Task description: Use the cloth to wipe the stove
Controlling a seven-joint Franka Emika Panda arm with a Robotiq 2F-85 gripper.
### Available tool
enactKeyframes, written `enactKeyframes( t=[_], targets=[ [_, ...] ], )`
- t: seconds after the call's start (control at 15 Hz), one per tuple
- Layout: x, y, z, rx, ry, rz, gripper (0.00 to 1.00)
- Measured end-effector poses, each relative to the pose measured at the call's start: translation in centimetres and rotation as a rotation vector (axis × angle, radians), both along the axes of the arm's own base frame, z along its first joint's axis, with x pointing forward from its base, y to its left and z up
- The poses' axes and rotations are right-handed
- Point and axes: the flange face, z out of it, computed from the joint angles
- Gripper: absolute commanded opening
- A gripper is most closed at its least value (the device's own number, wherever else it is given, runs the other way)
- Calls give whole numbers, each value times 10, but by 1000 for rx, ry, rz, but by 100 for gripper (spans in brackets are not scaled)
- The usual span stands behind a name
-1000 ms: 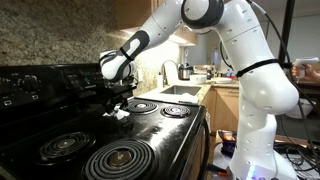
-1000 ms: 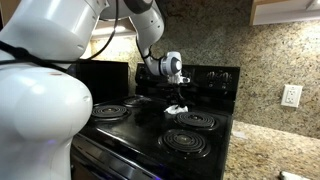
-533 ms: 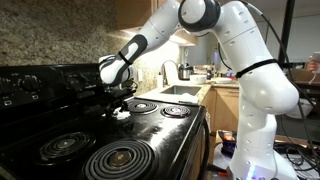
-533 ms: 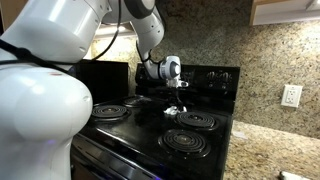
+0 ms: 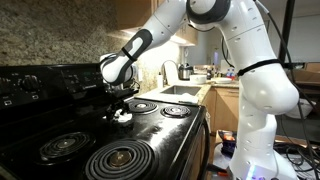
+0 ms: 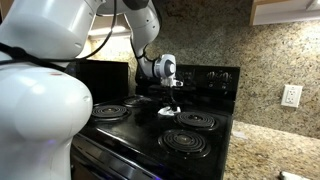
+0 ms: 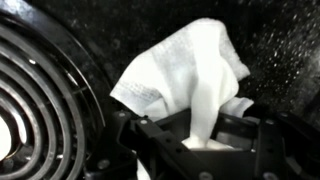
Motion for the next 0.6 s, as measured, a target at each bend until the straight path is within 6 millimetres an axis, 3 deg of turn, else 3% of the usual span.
enactKeyframes(
  t=[0.6],
  targets=[
    [-91,-3,-13,78,85,-41,8]
  ],
)
